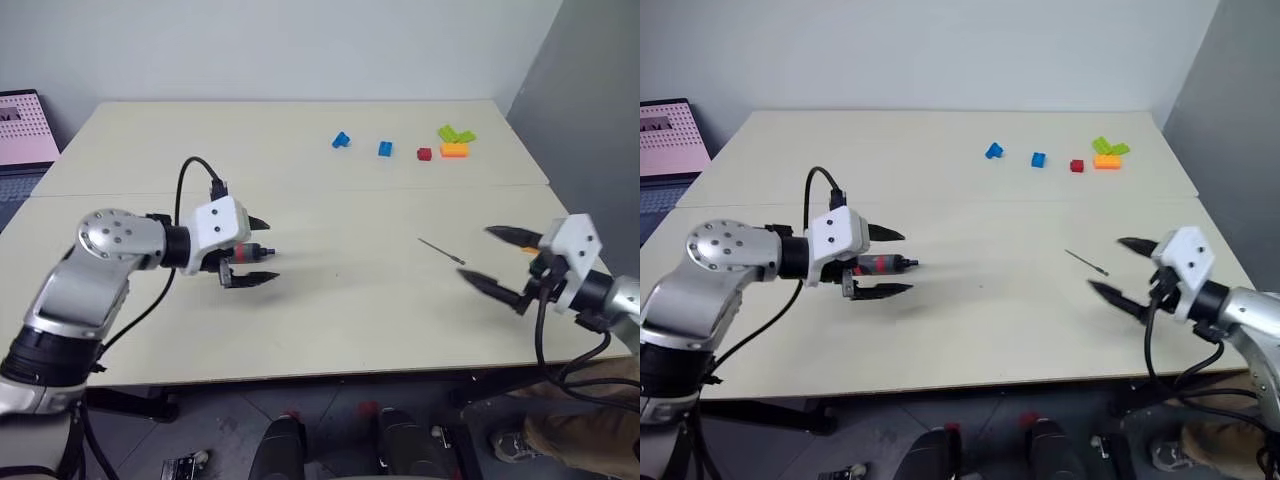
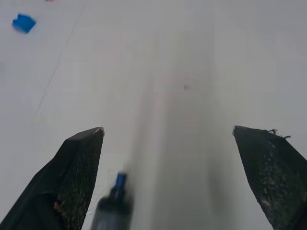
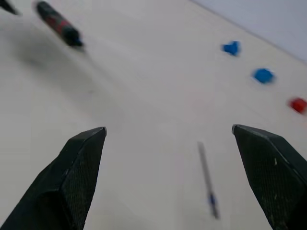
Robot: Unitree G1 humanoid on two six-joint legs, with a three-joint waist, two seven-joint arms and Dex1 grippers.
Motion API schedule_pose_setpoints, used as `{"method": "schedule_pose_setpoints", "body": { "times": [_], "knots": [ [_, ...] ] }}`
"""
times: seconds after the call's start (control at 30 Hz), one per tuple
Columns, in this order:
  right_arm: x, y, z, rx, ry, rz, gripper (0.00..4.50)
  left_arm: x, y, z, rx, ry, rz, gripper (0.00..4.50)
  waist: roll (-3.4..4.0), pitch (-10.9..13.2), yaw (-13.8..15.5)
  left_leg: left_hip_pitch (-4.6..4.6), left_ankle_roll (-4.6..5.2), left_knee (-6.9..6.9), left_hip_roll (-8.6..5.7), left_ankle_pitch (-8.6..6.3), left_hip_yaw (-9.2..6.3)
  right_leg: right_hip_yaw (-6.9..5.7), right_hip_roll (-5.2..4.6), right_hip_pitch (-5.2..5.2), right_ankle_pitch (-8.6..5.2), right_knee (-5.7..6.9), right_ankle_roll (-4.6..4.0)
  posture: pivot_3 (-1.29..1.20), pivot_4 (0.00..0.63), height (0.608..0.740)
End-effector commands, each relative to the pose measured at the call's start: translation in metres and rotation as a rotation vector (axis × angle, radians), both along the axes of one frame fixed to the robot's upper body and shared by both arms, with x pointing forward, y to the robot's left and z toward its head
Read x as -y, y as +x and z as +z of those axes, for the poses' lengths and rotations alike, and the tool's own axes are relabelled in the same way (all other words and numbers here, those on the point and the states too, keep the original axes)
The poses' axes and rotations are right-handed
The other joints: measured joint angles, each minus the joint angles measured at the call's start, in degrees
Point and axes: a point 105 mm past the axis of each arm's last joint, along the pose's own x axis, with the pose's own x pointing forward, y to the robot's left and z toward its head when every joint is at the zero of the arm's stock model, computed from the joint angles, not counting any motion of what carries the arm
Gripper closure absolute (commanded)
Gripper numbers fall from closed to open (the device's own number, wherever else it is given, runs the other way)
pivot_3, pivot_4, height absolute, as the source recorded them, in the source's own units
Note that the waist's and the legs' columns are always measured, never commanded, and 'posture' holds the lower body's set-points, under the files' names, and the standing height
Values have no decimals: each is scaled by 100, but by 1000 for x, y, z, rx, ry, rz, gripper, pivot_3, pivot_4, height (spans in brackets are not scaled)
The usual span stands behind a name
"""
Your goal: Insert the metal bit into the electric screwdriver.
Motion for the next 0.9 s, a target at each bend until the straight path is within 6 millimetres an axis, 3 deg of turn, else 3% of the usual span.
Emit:
{"method": "schedule_pose_setpoints", "body": {
  "times": [0.03,0.13,0.4,0.7,0.9],
  "knots": [
    [-29,-14,7,-17,-10,157,78,-11,10,-1,-5,163,-25,0,-1,1,34,-6,0,0,0,0,-1,-2,0,0,1,-8,1,0,150,740],
    [-37,-19,3,-40,-23,200,78,-15,12,-5,-52,243,-61,0,-3,1,96,-26,1,-2,0,-1,-3,-8,1,-8,1,-21,2,0,150,740],
    [-56,-28,-9,-60,11,226,78,-16,43,-6,-83,348,-26,0,-3,1,127,-74,2,6,0,-1,-32,-37,5,-35,5,-23,8,0,150,740],
    [-65,-35,-11,-66,38,233,78,-12,73,-14,-124,390,10,0,-5,2,124,-74,2,12,0,0,-37,-39,8,-35,10,-15,16,0,150,740],
    [-69,-39,-12,-70,44,233,78,-12,81,-22,-139,418,17,0,-6,2,113,-76,2,11,0,0,-38,-40,8,-36,22,-15,38,0,150,740]
  ]
}}
